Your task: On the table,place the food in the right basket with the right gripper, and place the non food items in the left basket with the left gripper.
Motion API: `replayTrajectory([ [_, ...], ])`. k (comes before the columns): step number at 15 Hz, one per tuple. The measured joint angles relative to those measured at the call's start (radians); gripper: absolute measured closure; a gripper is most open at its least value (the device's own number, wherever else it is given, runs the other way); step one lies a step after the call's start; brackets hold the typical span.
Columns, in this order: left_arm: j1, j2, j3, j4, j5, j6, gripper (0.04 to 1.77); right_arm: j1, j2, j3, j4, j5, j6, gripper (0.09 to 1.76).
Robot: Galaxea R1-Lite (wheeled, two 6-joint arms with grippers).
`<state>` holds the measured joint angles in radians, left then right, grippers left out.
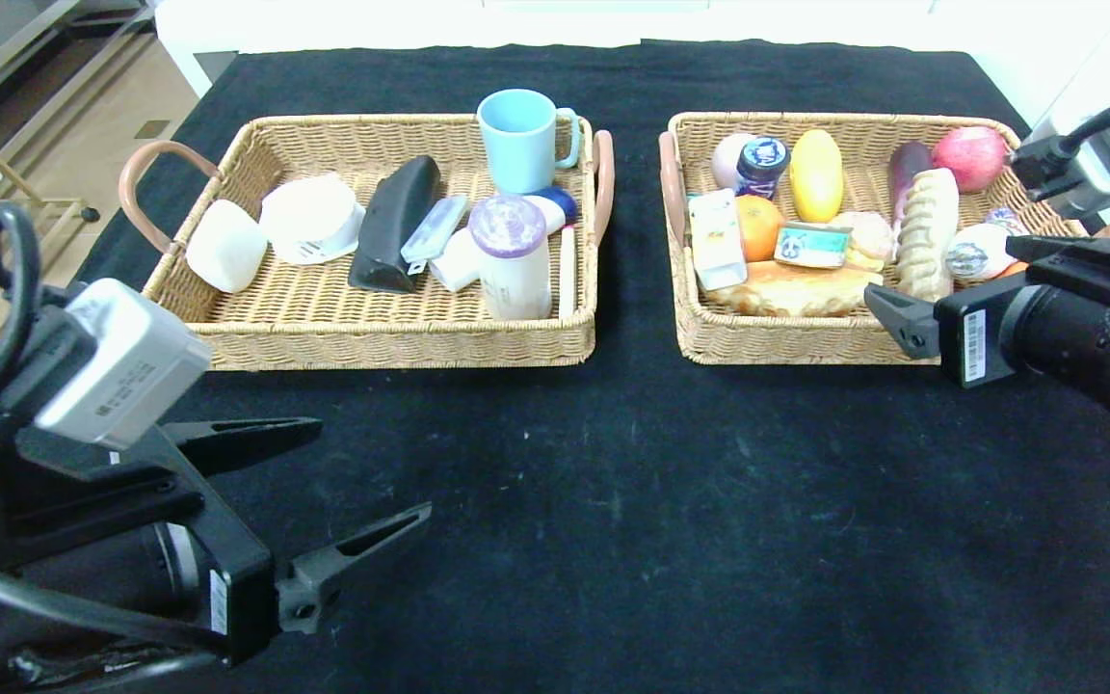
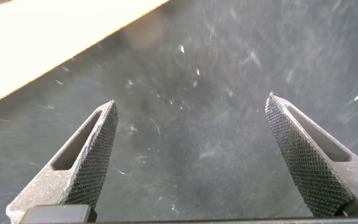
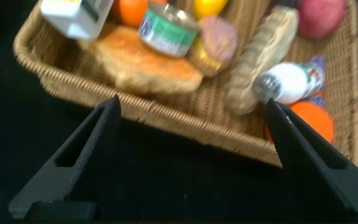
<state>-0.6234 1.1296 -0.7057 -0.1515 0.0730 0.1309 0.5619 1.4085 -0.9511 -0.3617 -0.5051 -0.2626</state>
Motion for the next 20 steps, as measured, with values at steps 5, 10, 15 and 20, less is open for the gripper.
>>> replayTrajectory([
  [5, 0.025, -0.137, 0.025, 0.081, 0.115, -0.004, 0.09, 0.047, -0.096, 0.009, 0.226, 0.000, 0.189, 0.15],
  [10, 0.074, -0.366, 0.045, 0.332, 0.135, -0.011, 0.09, 0.078, -0.279, 0.105, 0.387, 0.031, 0.220, 0.15],
  [15, 0.188, -0.567, 0.067, 0.512, 0.111, -0.013, 0.09, 0.081, -0.478, 0.178, 0.554, 0.094, 0.225, 0.15],
  [20, 0.279, -0.704, 0.049, 0.623, 0.082, -0.006, 0.09, 0.011, -0.650, 0.190, 0.701, 0.205, 0.254, 0.15],
])
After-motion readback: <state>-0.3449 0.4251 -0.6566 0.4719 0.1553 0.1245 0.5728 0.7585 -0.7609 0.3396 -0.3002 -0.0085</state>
